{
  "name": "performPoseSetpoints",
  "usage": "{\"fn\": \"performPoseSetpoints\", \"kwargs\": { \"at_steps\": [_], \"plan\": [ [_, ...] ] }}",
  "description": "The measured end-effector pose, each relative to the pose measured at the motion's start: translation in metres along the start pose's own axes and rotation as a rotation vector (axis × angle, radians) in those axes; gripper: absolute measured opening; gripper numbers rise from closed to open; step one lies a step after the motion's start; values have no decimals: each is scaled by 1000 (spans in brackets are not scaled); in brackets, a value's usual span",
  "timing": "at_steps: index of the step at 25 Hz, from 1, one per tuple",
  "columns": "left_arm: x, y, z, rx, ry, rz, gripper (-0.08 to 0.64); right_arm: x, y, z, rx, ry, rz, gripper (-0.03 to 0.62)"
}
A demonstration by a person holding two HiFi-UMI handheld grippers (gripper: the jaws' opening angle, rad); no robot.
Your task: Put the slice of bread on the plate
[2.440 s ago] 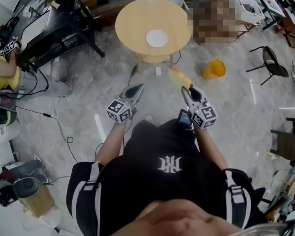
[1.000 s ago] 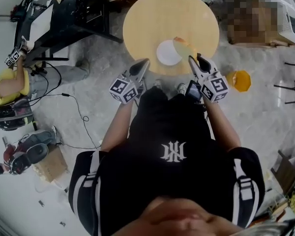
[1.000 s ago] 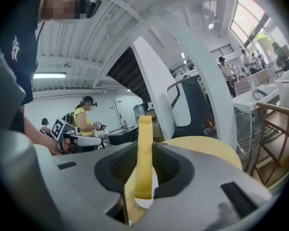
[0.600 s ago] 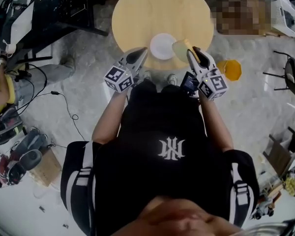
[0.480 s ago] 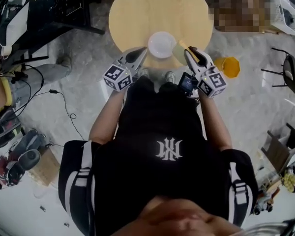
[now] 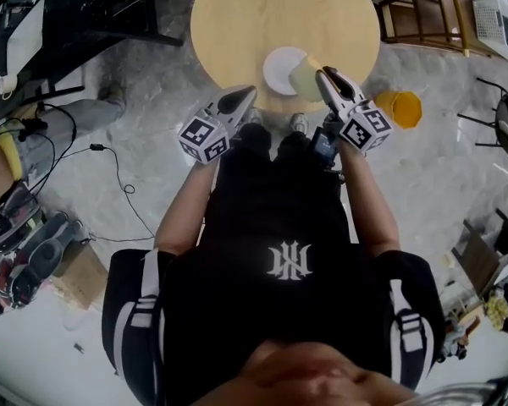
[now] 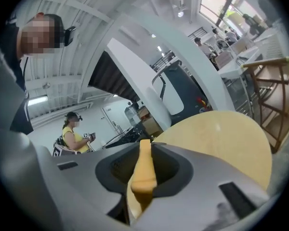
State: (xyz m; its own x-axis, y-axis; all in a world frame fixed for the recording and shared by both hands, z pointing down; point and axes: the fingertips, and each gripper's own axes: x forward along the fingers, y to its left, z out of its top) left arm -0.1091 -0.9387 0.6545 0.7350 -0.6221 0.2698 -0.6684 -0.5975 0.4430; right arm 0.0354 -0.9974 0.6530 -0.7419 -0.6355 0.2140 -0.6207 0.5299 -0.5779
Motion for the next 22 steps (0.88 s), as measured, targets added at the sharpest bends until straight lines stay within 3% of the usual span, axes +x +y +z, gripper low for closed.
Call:
{"fn": "performPoseSetpoints", "kwargs": {
  "at_steps": [7, 15, 22],
  "plan": [
    [-16, 17, -17, -52, 23, 34, 9, 38, -12, -41, 281, -23, 25, 80],
    [-23, 22, -47, -100, 67, 31, 9, 55, -25, -73, 327, 8, 16, 83],
    [-16, 5, -62, -113, 99, -12, 9, 45, -43, -81, 257, 19, -44, 91]
  ]
}}
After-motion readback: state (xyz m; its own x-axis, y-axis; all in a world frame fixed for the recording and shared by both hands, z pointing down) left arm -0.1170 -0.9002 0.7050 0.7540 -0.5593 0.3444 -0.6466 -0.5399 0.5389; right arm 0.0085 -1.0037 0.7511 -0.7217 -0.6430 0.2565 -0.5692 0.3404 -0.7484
